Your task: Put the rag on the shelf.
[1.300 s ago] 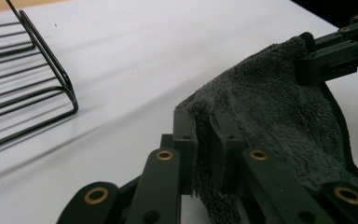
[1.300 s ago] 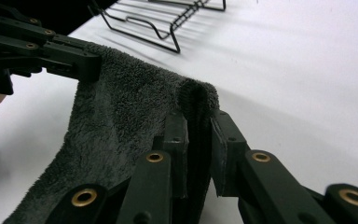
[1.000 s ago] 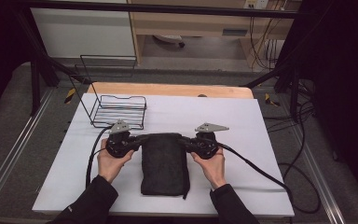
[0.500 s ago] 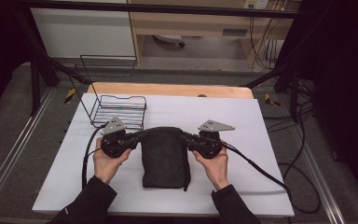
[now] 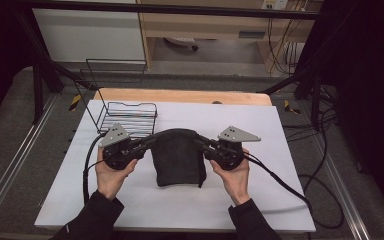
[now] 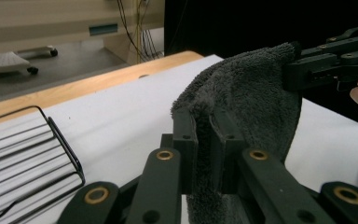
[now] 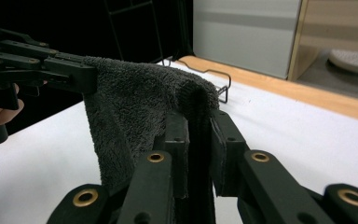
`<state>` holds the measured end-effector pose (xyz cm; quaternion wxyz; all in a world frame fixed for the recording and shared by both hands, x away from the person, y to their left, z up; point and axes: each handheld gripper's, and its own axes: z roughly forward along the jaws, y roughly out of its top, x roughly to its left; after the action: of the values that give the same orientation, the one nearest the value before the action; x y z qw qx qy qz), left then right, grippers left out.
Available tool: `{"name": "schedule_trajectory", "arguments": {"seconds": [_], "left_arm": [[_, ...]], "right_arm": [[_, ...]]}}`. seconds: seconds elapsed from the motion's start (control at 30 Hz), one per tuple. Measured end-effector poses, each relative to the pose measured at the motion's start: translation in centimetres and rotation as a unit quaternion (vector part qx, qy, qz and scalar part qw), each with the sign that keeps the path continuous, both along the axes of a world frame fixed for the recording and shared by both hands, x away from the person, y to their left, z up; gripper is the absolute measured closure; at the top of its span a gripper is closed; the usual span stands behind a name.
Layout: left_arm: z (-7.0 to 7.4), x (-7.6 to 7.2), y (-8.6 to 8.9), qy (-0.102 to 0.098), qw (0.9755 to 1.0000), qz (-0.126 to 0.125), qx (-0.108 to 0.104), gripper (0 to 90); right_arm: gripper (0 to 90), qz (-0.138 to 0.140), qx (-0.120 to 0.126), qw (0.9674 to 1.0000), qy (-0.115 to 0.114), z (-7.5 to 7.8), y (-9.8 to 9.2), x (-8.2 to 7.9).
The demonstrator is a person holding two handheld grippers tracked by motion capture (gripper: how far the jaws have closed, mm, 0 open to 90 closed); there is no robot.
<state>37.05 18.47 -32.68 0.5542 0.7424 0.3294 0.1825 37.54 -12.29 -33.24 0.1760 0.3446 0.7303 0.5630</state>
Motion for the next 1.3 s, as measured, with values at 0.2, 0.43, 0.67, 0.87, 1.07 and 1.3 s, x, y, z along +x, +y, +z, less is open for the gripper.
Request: {"name": "schedule_trajectory", "arguments": {"seconds": [0.2,0.43,0.67,0.87,1.07,1.3], "left_arm": [[0.9,-0.6,0.2,-0.016,0.9998,-0.001,-0.011,81.9],[1.8,-1.1,0.6,-0.031,0.9993,0.003,-0.022,81.9],[2.6,-1.3,1.4,-0.044,0.9985,0.012,-0.031,82.1],[3.1,-1.4,2.1,-0.056,0.9975,0.017,-0.039,82.1],[3.8,-1.5,3.5,-0.068,0.996,0.031,-0.049,82.1],[4.3,-1.2,5.3,-0.076,0.994,0.051,-0.061,82.2]], "right_arm": [[79.4,0.0,0.002,0.9997,-0.023,1.0,0.0,-0.7],[79.5,0.002,0.005,0.9989,-0.046,2.0,0.3,-1.5],[79.6,0.001,0.007,0.9979,-0.065,2.8,1.1,-1.7],[79.6,-0.003,0.008,0.9966,-0.082,3.3,2.0,-1.8],[79.8,-0.003,0.023,0.9947,-0.101,3.9,3.4,-1.7],[79.8,0.001,0.025,0.9938,-0.108,4.2,5.8,-1.0]]}}
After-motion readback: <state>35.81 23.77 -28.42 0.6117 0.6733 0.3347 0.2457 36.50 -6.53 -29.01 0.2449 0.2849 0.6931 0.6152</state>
